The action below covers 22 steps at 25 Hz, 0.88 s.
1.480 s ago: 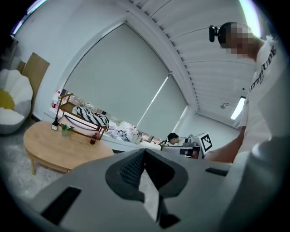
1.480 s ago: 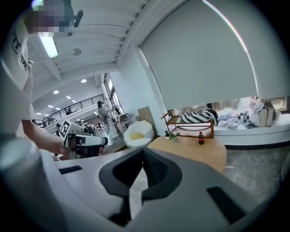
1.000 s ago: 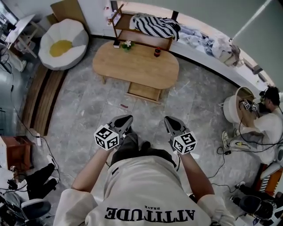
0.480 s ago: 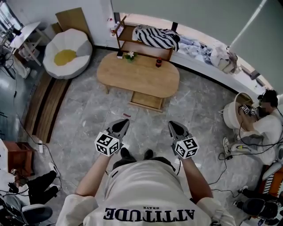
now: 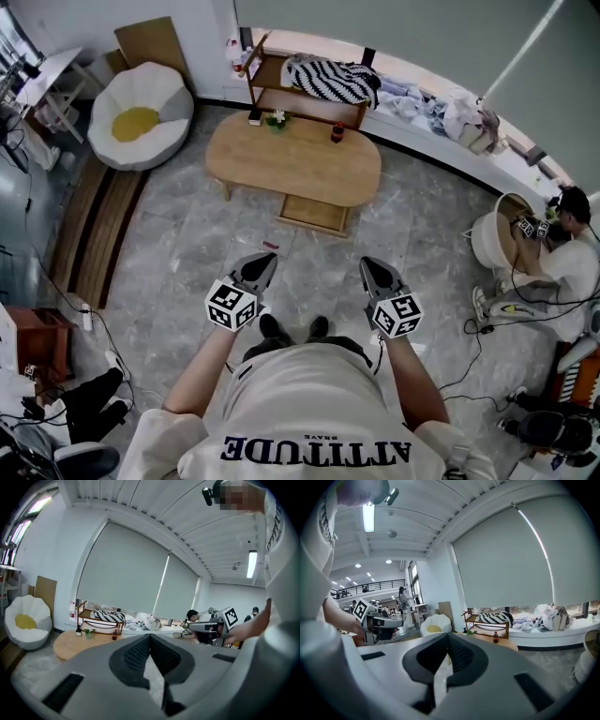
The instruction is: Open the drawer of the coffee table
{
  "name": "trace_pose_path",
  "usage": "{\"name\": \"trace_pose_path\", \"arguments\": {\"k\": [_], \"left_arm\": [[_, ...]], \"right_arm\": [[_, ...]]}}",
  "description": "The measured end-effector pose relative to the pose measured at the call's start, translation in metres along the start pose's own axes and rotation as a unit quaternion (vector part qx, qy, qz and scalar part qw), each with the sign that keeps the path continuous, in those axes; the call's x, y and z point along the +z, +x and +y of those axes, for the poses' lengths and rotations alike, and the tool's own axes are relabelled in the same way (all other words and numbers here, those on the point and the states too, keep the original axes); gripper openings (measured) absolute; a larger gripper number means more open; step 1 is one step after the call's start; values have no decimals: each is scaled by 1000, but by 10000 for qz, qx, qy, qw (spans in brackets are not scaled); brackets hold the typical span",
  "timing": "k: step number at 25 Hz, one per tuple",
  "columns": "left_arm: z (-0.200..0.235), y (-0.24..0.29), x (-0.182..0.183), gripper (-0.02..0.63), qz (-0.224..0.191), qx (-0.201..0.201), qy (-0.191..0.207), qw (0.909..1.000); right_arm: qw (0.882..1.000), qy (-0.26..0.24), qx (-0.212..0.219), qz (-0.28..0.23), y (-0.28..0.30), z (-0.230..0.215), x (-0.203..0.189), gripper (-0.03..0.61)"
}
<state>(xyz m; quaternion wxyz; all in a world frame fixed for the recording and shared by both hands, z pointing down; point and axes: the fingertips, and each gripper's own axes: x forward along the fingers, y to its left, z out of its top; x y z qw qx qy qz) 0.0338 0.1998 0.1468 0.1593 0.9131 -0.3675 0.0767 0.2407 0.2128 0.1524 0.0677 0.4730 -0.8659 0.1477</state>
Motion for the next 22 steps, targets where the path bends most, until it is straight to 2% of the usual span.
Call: {"name": "trace_pose_path", "arguments": {"k": [6, 11, 22], "left_arm": [[0, -8, 7, 20, -58, -34, -2, 10000], [1, -14, 10, 20, -41, -11, 182, 9998], [5, -21, 10, 20, -23, 31, 180, 9998]], "right_arm": [[10000, -40, -34, 15, -5, 9, 1, 18], [9999, -37, -82, 66, -6, 12, -3, 18], [9999, -67, -127, 63, -3, 11, 0, 18]]}}
